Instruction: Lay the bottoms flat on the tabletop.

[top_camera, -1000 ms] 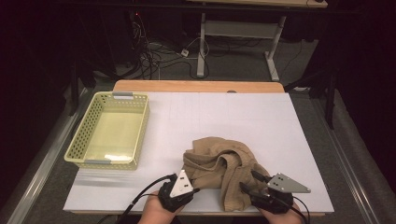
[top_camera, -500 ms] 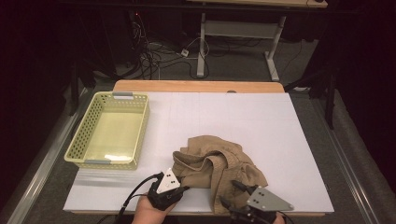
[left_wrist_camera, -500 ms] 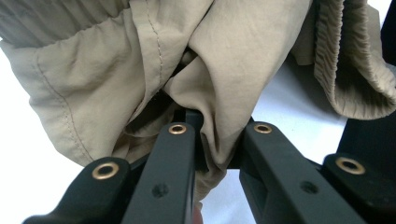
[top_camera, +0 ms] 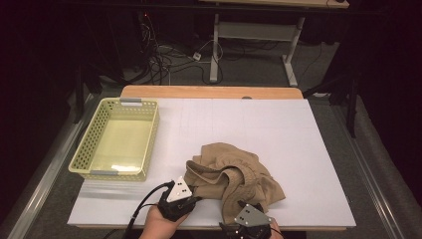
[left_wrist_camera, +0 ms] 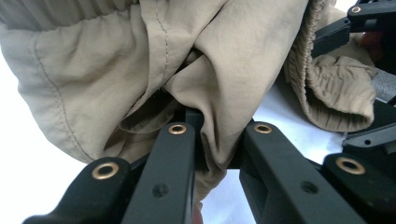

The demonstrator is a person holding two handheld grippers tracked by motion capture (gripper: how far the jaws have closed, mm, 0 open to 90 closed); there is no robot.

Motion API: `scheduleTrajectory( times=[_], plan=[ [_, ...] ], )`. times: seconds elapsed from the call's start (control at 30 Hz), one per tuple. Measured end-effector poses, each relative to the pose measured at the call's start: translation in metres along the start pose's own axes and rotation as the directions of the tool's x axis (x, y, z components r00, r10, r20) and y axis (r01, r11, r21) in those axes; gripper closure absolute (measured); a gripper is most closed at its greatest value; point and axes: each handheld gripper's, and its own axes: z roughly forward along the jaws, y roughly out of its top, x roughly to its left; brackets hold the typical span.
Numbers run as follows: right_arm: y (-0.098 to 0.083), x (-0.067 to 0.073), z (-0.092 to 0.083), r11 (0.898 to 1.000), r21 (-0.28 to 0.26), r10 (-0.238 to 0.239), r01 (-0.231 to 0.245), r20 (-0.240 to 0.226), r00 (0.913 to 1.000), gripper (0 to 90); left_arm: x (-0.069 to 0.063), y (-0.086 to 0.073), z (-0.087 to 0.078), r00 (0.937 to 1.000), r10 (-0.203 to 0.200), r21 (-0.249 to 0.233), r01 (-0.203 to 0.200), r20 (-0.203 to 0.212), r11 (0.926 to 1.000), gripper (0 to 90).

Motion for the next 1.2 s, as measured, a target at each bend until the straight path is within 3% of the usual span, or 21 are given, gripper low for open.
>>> scheduleTrajectory(
  times=[0.23,0.37,0.7,0.8,0.93,1.07,1.13,1.2],
  plan=[
    [-0.001,-0.002,-0.005,1.000,-0.009,-0.012,0.012,-0.031,0.9994,29.6,0.002,-0.003,-0.003,1.0000,-0.003,0.006,0.003,-0.009,1.0000,83.6],
    [-0.002,-0.007,-0.012,0.999,-0.041,-0.020,0.018,-0.067,0.9976,44.1,0.004,-0.004,-0.004,0.9999,-0.007,0.006,0.007,-0.010,1.0000,83.6],
    [-0.004,-0.016,-0.021,0.996,-0.077,-0.048,0.043,-0.059,0.9971,70.7,0.006,-0.005,-0.004,0.9998,-0.019,-0.001,0.019,-0.009,0.9998,83.6],
    [-0.002,-0.023,-0.030,0.993,-0.117,-0.028,0.020,-0.065,0.9975,78.0,0.006,-0.006,-0.006,0.9998,-0.017,-0.007,0.017,-0.008,0.9998,83.6],
    [0.008,-0.037,-0.055,0.974,-0.227,0.003,-0.009,-0.027,0.9996,79.6,0.001,-0.007,-0.009,1.0000,-0.001,-0.012,0.001,0.002,0.9999,83.7],
    [0.015,-0.057,-0.080,0.942,-0.334,0.053,-0.038,0.035,0.9980,80.7,-0.010,-0.008,-0.013,0.9974,0.070,0.002,-0.070,0.015,0.9976,83.8],
    [0.016,-0.073,-0.089,0.922,-0.376,0.114,-0.092,0.037,0.9928,81.4,-0.016,-0.009,-0.015,0.9937,0.109,0.008,-0.110,0.024,0.9939,83.7],
    [0.016,-0.088,-0.097,0.903,-0.408,0.165,-0.130,0.051,0.9849,81.8,-0.020,-0.010,-0.018,0.9920,0.123,0.014,-0.124,0.028,0.9922,83.7]
  ],
)
